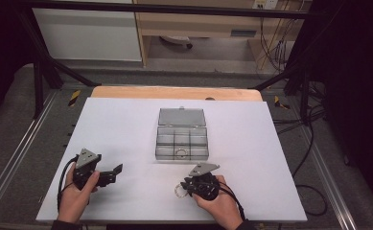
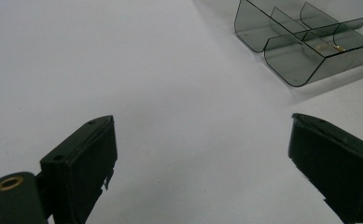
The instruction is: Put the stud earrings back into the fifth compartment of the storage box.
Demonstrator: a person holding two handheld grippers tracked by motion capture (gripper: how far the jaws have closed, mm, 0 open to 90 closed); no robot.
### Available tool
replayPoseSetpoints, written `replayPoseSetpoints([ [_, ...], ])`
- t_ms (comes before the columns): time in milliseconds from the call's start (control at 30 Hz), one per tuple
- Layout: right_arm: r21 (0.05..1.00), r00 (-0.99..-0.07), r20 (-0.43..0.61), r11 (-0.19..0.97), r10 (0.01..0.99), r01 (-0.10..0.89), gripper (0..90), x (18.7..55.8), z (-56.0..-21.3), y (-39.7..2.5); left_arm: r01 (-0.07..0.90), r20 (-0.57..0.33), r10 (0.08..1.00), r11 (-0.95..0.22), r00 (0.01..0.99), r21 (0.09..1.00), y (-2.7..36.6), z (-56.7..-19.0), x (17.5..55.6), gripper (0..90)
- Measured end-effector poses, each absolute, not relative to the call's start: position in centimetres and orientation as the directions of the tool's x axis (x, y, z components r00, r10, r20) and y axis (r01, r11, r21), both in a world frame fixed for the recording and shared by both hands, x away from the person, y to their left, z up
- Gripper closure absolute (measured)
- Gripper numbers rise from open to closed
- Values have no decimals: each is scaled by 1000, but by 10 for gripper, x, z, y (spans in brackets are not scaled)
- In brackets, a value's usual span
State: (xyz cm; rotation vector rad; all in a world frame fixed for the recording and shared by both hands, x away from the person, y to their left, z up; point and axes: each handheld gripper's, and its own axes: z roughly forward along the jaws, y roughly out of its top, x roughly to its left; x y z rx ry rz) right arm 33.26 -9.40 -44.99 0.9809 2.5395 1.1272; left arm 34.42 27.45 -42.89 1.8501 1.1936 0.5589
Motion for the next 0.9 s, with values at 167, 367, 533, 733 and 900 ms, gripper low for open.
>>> replayPoseSetpoints([
  [167,714,-771,69,508,634,482,829,331,-452,-92,515,-67,891,-198,450,834,275,-429,344,80],
  [367,716,-767,38,518,641,468,877,330,-453,-88,515,-68,892,-194,447,835,274,-429,344,80],
  [533,717,-767,35,518,641,465,883,329,-453,-88,516,-68,892,-195,448,834,274,-429,344,80],
  [733,718,-768,51,511,638,472,884,331,-453,-89,517,-68,892,-194,446,834,275,-429,344,80],
  [900,722,-767,54,506,639,472,884,332,-452,-89,518,-69,891,-197,448,833,275,-429,345,80],
])
